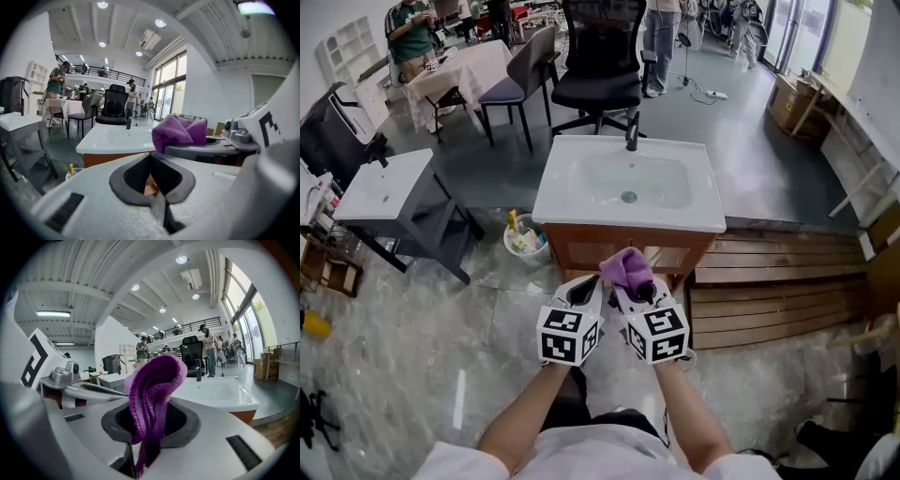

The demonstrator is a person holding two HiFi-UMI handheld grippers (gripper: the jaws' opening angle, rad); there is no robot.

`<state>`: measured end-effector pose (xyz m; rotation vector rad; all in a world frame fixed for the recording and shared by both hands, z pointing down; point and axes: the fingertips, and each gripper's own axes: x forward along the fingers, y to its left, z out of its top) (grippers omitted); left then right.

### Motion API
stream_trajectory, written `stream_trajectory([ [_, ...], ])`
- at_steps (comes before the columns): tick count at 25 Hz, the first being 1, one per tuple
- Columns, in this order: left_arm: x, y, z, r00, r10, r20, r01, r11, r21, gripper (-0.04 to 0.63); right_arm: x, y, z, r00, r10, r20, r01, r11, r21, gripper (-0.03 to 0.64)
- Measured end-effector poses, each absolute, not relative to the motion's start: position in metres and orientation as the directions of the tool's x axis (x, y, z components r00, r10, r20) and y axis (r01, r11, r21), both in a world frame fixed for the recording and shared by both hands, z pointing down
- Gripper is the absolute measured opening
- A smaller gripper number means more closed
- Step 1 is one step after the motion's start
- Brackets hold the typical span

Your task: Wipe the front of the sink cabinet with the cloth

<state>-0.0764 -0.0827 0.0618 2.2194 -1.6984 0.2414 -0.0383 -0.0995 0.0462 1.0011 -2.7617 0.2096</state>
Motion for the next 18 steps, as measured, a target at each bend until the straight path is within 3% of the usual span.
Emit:
stream_trajectory([
  [18,-0.206,-0.189,0.176,0.272,-0.887,0.373,-0.957,-0.208,0.202,0.006,-0.182,-0.195,0.153,-0.767,-0.579,0.276,-0.605,0.796,-0.01,0.087],
])
